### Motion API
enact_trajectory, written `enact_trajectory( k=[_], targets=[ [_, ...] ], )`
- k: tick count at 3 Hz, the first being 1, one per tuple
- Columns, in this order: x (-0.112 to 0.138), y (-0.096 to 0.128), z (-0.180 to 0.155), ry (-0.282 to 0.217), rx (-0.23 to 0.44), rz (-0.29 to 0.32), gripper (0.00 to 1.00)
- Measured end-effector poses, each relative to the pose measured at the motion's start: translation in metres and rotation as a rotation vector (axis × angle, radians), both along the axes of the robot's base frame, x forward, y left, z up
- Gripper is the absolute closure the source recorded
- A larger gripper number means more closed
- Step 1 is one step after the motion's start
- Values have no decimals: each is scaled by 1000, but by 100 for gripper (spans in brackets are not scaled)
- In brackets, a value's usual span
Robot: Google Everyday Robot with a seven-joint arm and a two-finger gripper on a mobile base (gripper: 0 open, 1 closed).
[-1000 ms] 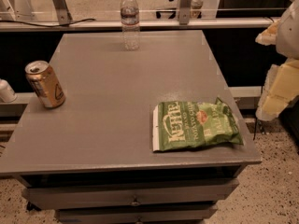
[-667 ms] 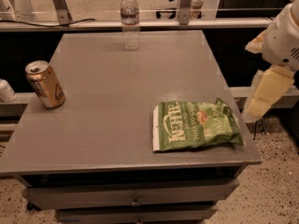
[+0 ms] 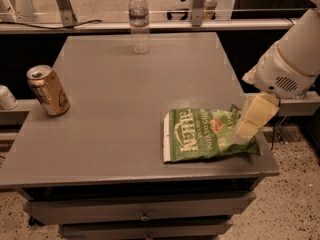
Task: Pick green jalapeno chip bag
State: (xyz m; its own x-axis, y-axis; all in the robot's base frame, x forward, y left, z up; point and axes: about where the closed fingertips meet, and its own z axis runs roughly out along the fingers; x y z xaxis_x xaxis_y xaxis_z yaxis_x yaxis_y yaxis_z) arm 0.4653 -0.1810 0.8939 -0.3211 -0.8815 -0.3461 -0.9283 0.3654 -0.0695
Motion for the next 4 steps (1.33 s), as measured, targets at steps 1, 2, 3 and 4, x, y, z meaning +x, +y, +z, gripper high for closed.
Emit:
enact_trajectory(
  k=[1,2,3,4],
  targets=[
    [-4,7,-17,45,26,-19,0],
    [-11,14,-30,76,47,-31,14],
    [-13,17,-36,90,58,-44,36],
    [-14,16,-39,99,65,-60,60]
  ],
)
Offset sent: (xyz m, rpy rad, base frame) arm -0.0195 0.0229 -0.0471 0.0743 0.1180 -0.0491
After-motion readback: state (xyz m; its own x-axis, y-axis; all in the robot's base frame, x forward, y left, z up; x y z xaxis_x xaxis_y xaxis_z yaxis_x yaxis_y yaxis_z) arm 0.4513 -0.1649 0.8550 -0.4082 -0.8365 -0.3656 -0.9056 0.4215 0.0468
